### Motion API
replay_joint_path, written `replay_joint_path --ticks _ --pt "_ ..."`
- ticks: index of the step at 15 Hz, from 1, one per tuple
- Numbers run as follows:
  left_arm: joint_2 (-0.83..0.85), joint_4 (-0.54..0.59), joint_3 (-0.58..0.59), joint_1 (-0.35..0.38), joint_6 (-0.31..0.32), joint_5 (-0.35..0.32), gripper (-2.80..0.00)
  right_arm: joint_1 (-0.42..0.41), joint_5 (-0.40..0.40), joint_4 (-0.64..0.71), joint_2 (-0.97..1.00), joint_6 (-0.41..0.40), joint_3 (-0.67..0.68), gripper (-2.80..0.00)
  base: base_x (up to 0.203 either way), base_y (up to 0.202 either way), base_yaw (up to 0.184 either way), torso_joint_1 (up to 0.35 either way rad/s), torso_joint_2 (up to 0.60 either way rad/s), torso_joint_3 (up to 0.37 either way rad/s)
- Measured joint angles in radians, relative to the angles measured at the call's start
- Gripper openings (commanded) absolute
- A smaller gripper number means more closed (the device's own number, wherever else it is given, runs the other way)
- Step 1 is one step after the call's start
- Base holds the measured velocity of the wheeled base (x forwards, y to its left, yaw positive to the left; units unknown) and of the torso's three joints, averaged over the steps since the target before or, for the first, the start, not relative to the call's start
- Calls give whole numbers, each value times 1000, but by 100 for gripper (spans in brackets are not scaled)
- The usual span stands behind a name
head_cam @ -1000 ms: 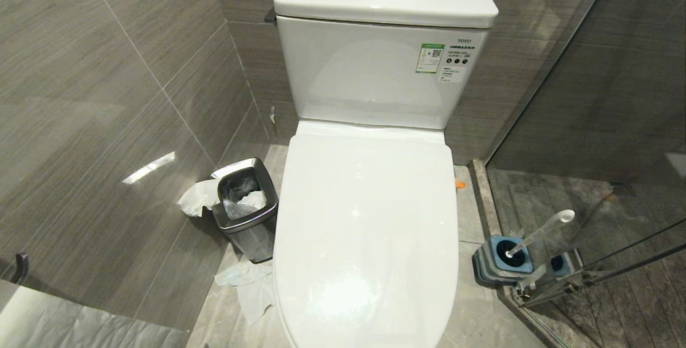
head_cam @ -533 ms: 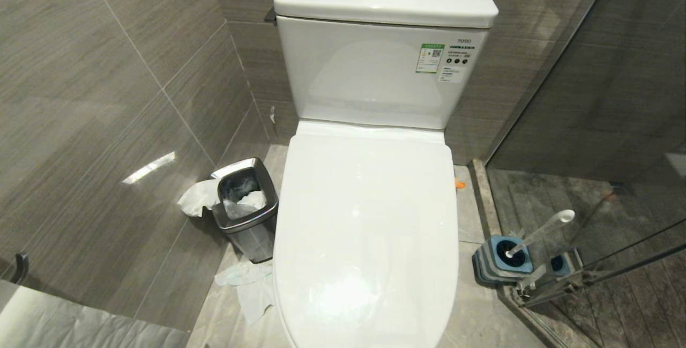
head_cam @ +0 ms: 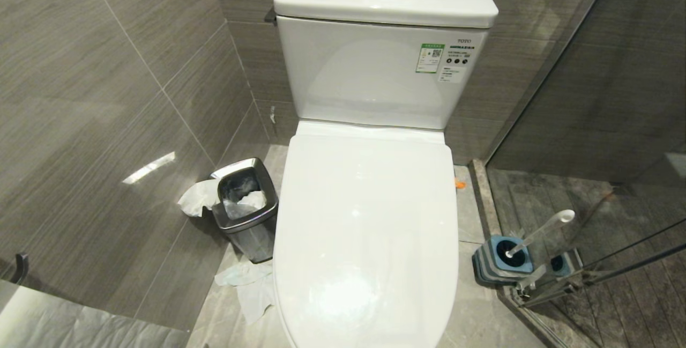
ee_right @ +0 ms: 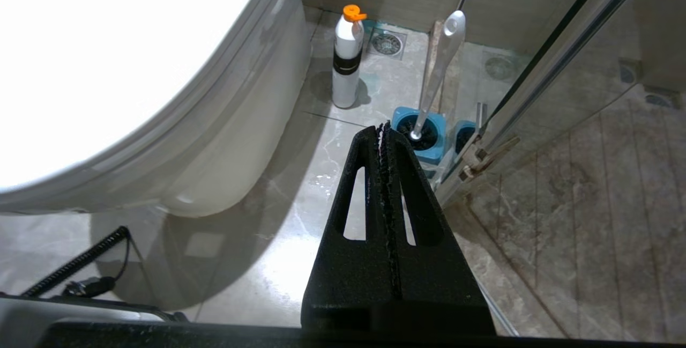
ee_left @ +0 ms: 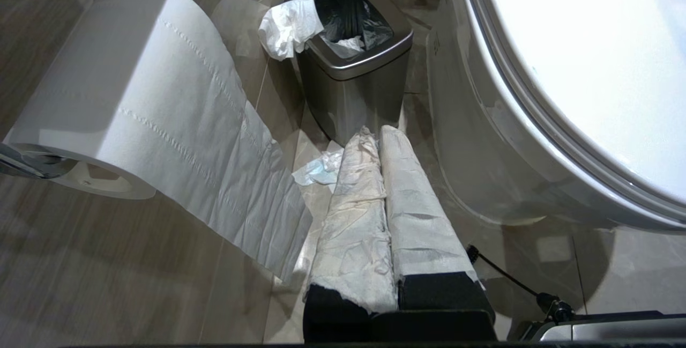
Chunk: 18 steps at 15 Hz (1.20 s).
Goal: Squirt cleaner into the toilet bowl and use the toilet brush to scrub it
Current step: Use the left hand to lift the toilet lid slightly
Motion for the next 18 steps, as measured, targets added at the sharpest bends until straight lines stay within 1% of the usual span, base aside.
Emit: replay_joint_path --ticks 4,7,10,15,18 --pt "0 -3 0 -1 -9 3 -280 0 0 0 0 15 0 -280 0 0 0 0 0 0" --pt "0 -4 1 0 2 1 -280 0 0 0 0 15 0 -280 0 0 0 0 0 0" --pt "0 -7 -7 -1 63 -6 -280 0 0 0 0 15 0 -280 0 0 0 0 0 0" --pt "0 36 -77 0 98 -21 -280 0 -1 0 0 15 0 -280 0 0 0 0 0 0" --pt "15 82 -149 -1 109 -33 -280 0 0 0 0 15 0 -280 0 0 0 0 0 0"
